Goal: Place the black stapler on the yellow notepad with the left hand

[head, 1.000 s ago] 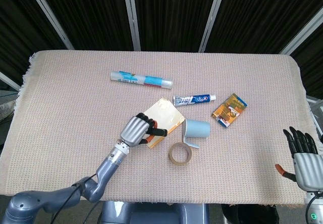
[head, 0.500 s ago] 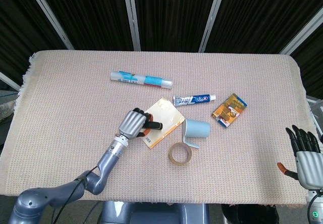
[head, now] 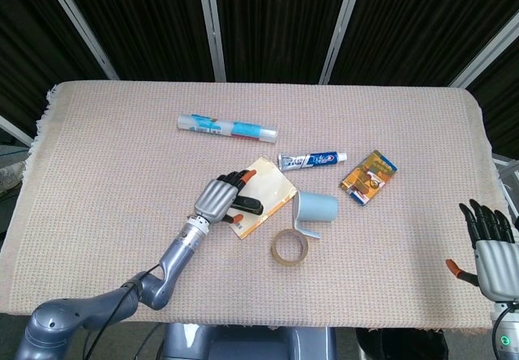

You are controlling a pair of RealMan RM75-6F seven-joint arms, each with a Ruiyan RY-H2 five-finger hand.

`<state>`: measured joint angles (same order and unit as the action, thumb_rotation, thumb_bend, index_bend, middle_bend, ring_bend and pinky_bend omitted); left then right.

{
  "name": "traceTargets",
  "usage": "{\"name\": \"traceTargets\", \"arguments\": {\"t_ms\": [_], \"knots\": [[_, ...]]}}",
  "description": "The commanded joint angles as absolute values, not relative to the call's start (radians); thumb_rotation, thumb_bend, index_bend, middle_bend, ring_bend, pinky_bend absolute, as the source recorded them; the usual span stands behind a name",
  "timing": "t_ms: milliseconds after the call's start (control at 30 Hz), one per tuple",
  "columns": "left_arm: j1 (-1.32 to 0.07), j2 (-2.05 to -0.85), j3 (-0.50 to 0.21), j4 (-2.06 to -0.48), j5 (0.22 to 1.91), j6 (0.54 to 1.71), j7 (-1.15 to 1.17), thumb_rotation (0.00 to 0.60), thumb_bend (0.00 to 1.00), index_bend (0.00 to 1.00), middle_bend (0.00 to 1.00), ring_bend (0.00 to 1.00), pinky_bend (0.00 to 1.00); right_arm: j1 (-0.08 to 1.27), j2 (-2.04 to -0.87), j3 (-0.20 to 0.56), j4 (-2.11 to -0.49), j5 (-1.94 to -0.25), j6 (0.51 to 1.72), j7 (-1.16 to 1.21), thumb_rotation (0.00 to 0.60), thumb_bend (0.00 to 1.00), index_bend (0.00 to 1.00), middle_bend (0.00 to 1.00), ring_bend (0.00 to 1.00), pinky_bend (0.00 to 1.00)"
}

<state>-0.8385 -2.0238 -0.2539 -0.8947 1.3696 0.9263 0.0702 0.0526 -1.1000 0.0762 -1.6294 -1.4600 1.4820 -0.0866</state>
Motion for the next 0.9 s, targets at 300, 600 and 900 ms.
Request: {"name": "traceTargets", "arguments": {"t_ms": [300, 600, 900], "knots": [[-0.729, -1.751, -0.201, -1.29, 1.426, 1.081, 0.128, 0.6, 0.12, 0.0, 0.0, 0.0, 0.15, 0.058, -1.109, 0.077, -1.629, -1.452, 1.473, -0.11, 0.6, 0.11, 0.0, 0.0, 0.0, 0.0], [-0.544, -1.408, -0.057, -1.607, 1.496, 1.254, 0.368, 0.6, 0.13, 0.0, 0.0, 0.0, 0.09, 0.051, -1.118, 0.073, -1.639, -1.457, 1.488, -0.136, 0.6, 0.11, 0.0, 0.0, 0.0, 0.0], [-0.275, -1.327, 0.082, -1.7, 1.458, 1.527, 0.624, 0.6, 0.15, 0.0, 0.0, 0.0, 0.07, 0.046, -1.127, 0.071, -1.641, -1.452, 1.494, -0.16, 0.6, 0.11, 0.0, 0.0, 0.0, 0.0]]}}
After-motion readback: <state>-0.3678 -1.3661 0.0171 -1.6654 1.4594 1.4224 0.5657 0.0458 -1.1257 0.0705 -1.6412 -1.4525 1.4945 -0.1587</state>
